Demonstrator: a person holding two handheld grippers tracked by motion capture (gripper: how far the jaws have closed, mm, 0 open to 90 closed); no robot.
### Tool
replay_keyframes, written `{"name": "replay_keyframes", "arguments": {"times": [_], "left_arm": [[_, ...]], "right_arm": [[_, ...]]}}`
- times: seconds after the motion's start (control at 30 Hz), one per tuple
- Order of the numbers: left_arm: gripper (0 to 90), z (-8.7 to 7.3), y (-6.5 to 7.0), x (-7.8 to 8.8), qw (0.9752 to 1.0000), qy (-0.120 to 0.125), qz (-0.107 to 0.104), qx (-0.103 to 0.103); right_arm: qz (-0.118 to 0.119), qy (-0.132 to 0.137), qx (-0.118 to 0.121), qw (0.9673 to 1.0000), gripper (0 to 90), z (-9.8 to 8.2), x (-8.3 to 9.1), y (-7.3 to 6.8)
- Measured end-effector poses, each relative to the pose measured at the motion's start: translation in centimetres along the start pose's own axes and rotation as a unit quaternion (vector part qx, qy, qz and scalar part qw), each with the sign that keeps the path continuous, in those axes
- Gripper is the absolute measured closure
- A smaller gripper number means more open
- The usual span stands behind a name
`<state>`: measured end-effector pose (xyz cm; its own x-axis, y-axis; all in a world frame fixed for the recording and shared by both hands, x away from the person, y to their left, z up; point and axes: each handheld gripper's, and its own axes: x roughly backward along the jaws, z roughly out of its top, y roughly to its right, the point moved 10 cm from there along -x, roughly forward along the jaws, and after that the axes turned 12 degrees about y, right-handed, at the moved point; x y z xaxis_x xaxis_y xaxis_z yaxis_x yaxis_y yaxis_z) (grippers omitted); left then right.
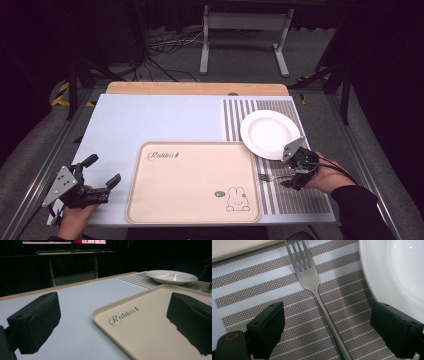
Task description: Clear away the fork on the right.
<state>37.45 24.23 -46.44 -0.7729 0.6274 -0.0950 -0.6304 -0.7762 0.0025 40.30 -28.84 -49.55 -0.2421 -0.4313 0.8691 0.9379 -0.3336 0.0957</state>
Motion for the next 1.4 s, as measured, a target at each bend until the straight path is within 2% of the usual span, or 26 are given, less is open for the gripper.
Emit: {"name": "replay_keyframes", "arguments": {"times": [0.17,0.27,0.37,0.47,0.5,0.53,0.57,0.6,0.63,0.7,0.77,0.8,0.83,0.9,0.93,0.97,1.0,1.03,1.13,1.4], "left_arm": [[0.0,0.0,0.0,0.0,1.0000,0.000,0.000,0.000],[0.0,-0.1,0.1,-0.1,1.0000,0.000,-0.001,-0.001],[0.0,0.0,0.0,-0.1,1.0000,0.000,0.000,-0.001],[0.0,-0.1,0.0,-0.1,1.0000,0.000,-0.001,0.000],[0.0,-0.1,0.1,-0.1,1.0000,-0.002,-0.001,-0.001],[0.1,-0.1,0.1,-0.1,1.0000,-0.002,-0.001,-0.001],[0.1,-0.1,0.1,-0.1,1.0000,-0.002,-0.001,-0.002],[0.0,-0.1,0.1,-0.1,1.0000,-0.002,-0.001,-0.001],[0.0,-0.1,0.1,-0.1,1.0000,-0.002,-0.001,-0.001],[0.1,-0.2,0.1,-0.1,1.0000,-0.003,-0.001,-0.001],[0.1,-0.2,0.1,-0.1,1.0000,-0.004,-0.001,-0.002],[0.2,-0.2,0.1,-0.1,1.0000,-0.004,-0.002,-0.003],[0.2,-0.2,0.1,-0.1,1.0000,-0.004,-0.002,-0.002],[0.2,-0.2,0.1,-0.1,1.0000,-0.004,-0.002,-0.003],[0.2,-0.2,0.1,-0.1,1.0000,-0.003,-0.001,-0.002],[0.2,-0.2,0.1,-0.1,1.0000,-0.003,-0.001,-0.002],[0.2,-0.2,0.1,-0.1,1.0000,-0.004,-0.002,-0.001],[0.2,-0.2,0.1,-0.1,1.0000,-0.004,-0.002,-0.001],[0.2,-0.2,0.2,-0.1,1.0000,-0.004,-0.004,-0.002],[0.2,-0.1,0.2,-0.1,1.0000,-0.003,-0.003,-0.002]], "right_arm": [[0.011,-0.007,0.007,0.9999,16.7,-0.1,-0.1,-0.1],[0.030,-0.016,0.026,0.9991,23.3,-0.4,-0.3,-0.3],[0.037,-0.021,0.039,0.9983,27.3,-0.6,-0.5,-0.3],[0.053,-0.029,0.061,0.9963,39.2,-0.8,-1.0,-0.4],[0.053,-0.029,0.061,0.9963,39.2,-0.8,-1.0,-0.4],[0.066,-0.035,0.072,0.9946,44.5,-1.0,-1.3,-0.5],[0.066,-0.035,0.072,0.9946,44.5,-1.0,-1.3,-0.5],[0.067,-0.039,0.072,0.9944,46.7,-1.1,-1.4,-0.6],[0.069,-0.038,0.084,0.9934,49.6,-1.1,-1.5,-0.4],[0.075,-0.040,0.083,0.9930,54.5,-1.1,-1.5,-0.5],[0.072,-0.042,0.093,0.9922,61.3,-1.0,-1.4,-0.4],[0.078,-0.047,0.094,0.9914,64.0,-1.1,-1.4,-0.5],[0.078,-0.047,0.094,0.9914,64.0,-1.1,-1.4,-0.5],[0.077,-0.046,0.108,0.9901,70.2,-0.9,-1.5,-0.3],[0.078,-0.053,0.111,0.9893,76.1,-0.9,-1.4,-0.2],[0.074,-0.055,0.108,0.9899,81.5,-0.9,-1.5,-0.2],[0.074,-0.055,0.108,0.9899,81.5,-0.9,-1.5,-0.2],[0.081,-0.062,0.122,0.9872,83.4,-0.8,-1.6,-0.3],[0.085,-0.070,0.132,0.9851,85.5,-0.7,-1.6,-0.4],[0.088,-0.070,0.130,0.9850,85.9,-0.8,-1.6,-0.4]]}}
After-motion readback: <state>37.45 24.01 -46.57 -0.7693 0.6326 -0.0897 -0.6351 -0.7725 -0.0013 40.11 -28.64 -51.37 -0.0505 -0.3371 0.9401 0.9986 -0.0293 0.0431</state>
